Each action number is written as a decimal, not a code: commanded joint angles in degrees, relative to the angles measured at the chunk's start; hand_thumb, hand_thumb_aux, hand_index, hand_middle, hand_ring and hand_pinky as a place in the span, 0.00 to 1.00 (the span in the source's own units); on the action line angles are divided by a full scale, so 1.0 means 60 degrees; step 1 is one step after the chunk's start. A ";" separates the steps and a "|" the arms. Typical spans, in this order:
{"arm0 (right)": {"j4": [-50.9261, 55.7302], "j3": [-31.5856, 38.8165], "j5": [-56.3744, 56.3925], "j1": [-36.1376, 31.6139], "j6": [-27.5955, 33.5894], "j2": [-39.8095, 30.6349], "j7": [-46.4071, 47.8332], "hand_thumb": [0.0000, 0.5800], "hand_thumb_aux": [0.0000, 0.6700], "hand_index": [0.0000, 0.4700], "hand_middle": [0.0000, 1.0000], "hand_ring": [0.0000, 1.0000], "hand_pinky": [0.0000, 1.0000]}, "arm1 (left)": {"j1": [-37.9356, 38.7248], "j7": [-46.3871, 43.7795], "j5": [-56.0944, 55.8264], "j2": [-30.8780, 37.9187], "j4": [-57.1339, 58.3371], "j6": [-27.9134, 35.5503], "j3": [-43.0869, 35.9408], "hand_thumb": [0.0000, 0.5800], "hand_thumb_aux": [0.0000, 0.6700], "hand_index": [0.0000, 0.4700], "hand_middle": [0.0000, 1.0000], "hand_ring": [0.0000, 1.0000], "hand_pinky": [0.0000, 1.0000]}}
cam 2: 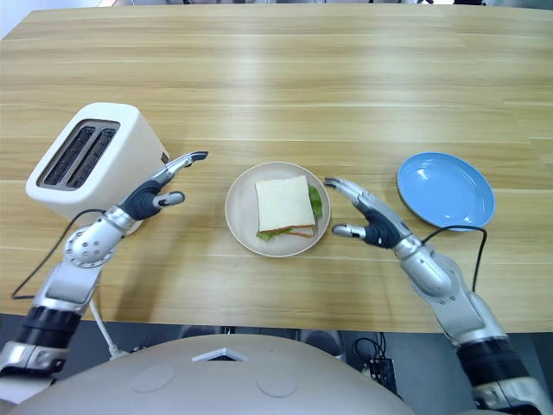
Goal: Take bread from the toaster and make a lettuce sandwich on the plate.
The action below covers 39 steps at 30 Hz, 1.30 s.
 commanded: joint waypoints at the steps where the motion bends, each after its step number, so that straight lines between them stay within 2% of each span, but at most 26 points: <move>1: -0.0733 -0.0251 0.0481 0.0888 0.0511 -0.0732 0.1360 0.85 0.62 0.60 1.00 1.00 1.00 | 0.0801 -0.1295 -0.0422 0.0812 -0.0708 0.0757 -0.0017 1.00 1.00 0.98 0.85 0.85 0.85; 2: -0.1002 -0.0316 0.0856 0.1141 0.0732 -0.0911 0.1711 1.00 0.94 0.92 1.00 1.00 1.00 | 0.1011 -0.1612 -0.0622 0.0989 -0.0887 0.0898 -0.0070 1.00 1.00 0.98 1.00 1.00 1.00; 3: -0.1299 -0.0349 0.1220 0.1430 0.0912 -0.1129 0.2149 1.00 1.00 0.98 1.00 1.00 1.00 | 0.1237 -0.1984 -0.0845 0.1155 -0.1082 0.1074 -0.0161 1.00 1.00 0.98 1.00 1.00 1.00; 8: -0.2309 -0.0460 0.2218 0.1891 0.1628 -0.1315 0.3309 1.00 1.00 0.98 1.00 1.00 1.00 | 0.1366 -0.3291 -0.0712 0.1324 -0.1162 0.1774 -0.1296 1.00 1.00 0.98 1.00 1.00 1.00; 11: -0.2496 -0.0012 0.1909 0.1477 0.1958 -0.1000 0.3677 1.00 1.00 0.98 1.00 1.00 1.00 | 0.0905 -0.3551 0.0017 0.0969 -0.0636 0.2052 -0.2215 1.00 1.00 0.98 1.00 1.00 1.00; 14: -0.2683 0.0751 0.1344 0.1091 0.2369 -0.0538 0.4021 1.00 1.00 0.98 1.00 1.00 1.00 | -0.0025 -0.3457 0.1335 0.0413 0.0771 0.2037 -0.3307 1.00 1.00 0.98 1.00 1.00 1.00; 19: -0.2265 0.1845 0.0444 0.0232 0.2793 0.0055 0.4555 1.00 1.00 0.98 1.00 1.00 1.00 | -0.0832 -0.3145 0.2208 -0.0158 0.2043 0.1845 -0.3960 1.00 1.00 0.98 1.00 1.00 1.00; 25: -0.1190 0.2368 -0.1396 -0.1236 0.3039 0.1102 0.3713 1.00 1.00 0.98 1.00 1.00 1.00 | -0.2079 -0.2237 0.3358 -0.0825 0.3820 0.1315 -0.4459 1.00 1.00 0.98 1.00 1.00 1.00; 28: -0.0540 0.2508 -0.1820 -0.1920 0.3002 0.1611 0.3374 1.00 1.00 0.98 1.00 1.00 1.00 | -0.2497 -0.1683 0.3662 -0.1274 0.4395 0.1416 -0.4490 1.00 1.00 0.98 1.00 1.00 1.00; 29: -0.0250 0.2539 -0.1912 -0.2185 0.2977 0.1809 0.3241 1.00 1.00 0.98 1.00 1.00 1.00 | -0.2604 -0.1395 0.3736 -0.1448 0.4474 0.1392 -0.4426 0.97 0.82 0.80 1.00 1.00 1.00; 33: 0.0957 0.2440 -0.2272 -0.3182 0.2918 0.2548 0.2407 1.00 1.00 0.98 1.00 1.00 1.00 | -0.3018 -0.0670 0.4034 -0.1961 0.4524 0.1560 -0.4272 0.98 0.86 0.84 1.00 1.00 1.00; 34: 0.1208 0.2387 -0.2348 -0.3368 0.2902 0.2692 0.2182 1.00 1.00 0.98 1.00 1.00 1.00 | -0.3118 -0.0477 0.4048 -0.2114 0.4530 0.1615 -0.4192 0.99 0.91 0.89 1.00 1.00 1.00; 35: 0.1654 0.2359 -0.2716 -0.3705 0.2885 0.2815 0.1642 1.00 1.00 0.98 1.00 1.00 1.00 | -0.3296 -0.0132 0.4137 -0.2344 0.4547 0.1709 -0.4100 0.99 0.89 0.87 1.00 1.00 1.00; 36: 0.2053 0.2393 -0.3273 -0.4042 0.2873 0.2836 0.1012 1.00 1.00 0.98 1.00 1.00 1.00 | -0.3521 0.0403 0.4295 -0.2607 0.4605 0.1888 -0.3953 0.95 0.77 0.76 1.00 1.00 1.00; 37: 0.2336 0.2436 -0.3679 -0.4264 0.2836 0.2833 0.0569 1.00 1.00 0.98 1.00 1.00 1.00 | -0.3674 0.0781 0.4415 -0.2779 0.4660 0.2012 -0.3866 0.91 0.70 0.68 1.00 1.00 1.00; 38: 0.2528 0.2419 -0.4140 -0.4455 0.2886 0.2788 -0.0004 1.00 1.00 0.98 1.00 1.00 1.00 | -0.3844 0.1085 0.4214 -0.3048 0.4716 0.2192 -0.3603 0.97 0.84 0.82 1.00 1.00 1.00; 39: 0.2651 0.2346 -0.4460 -0.4593 0.2964 0.2754 -0.0518 1.00 1.00 0.98 1.00 1.00 1.00 | -0.3992 0.1383 0.3889 -0.3343 0.4728 0.2377 -0.3253 0.98 0.84 0.83 1.00 1.00 1.00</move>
